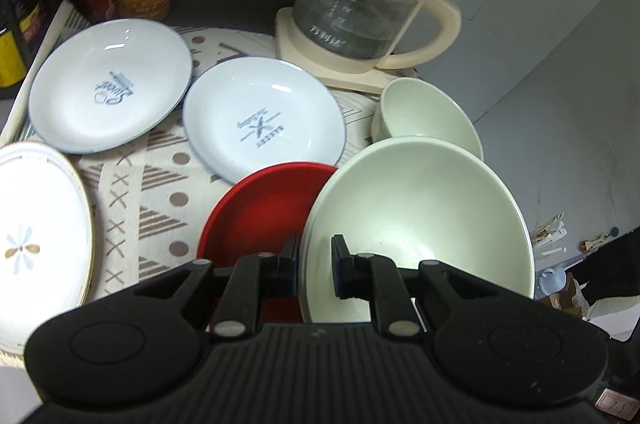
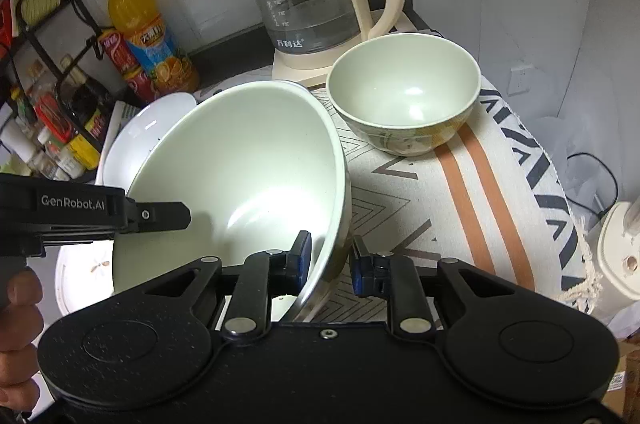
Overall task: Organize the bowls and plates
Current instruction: 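Lower the large green bowl into the red-and-black bowl, open both grippers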
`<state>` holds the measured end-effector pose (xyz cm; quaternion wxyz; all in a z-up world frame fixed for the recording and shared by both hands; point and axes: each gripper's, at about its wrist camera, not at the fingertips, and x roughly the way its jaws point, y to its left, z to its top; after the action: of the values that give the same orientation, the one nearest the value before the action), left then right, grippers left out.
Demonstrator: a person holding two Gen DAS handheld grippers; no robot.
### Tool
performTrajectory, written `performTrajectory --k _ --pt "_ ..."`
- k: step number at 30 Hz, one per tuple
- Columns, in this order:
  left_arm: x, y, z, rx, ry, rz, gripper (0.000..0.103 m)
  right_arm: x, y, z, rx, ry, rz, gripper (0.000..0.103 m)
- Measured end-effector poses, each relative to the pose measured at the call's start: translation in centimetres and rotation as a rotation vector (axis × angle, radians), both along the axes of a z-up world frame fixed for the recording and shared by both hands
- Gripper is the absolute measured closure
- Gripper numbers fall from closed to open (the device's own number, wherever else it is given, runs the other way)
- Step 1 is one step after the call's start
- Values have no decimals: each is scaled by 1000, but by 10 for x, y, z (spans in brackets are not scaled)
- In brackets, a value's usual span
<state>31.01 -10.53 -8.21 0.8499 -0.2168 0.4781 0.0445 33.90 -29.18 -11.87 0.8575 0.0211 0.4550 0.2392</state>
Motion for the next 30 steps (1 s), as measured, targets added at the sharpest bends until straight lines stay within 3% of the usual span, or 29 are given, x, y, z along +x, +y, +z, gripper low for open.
performTrajectory --k 7,18,24,30 --pt "-5 8 -15 -15 26 24 89 3 18 -13 -77 14 40 82" --pt "-7 27 -41 0 80 85 88 6 42 -17 -218 -68 114 83" --pt "-2 25 -40 33 70 66 89 6 38 -25 -192 -21 114 82" --pt "3 24 -39 40 117 54 85 3 30 -21 -137 -4 102 80"
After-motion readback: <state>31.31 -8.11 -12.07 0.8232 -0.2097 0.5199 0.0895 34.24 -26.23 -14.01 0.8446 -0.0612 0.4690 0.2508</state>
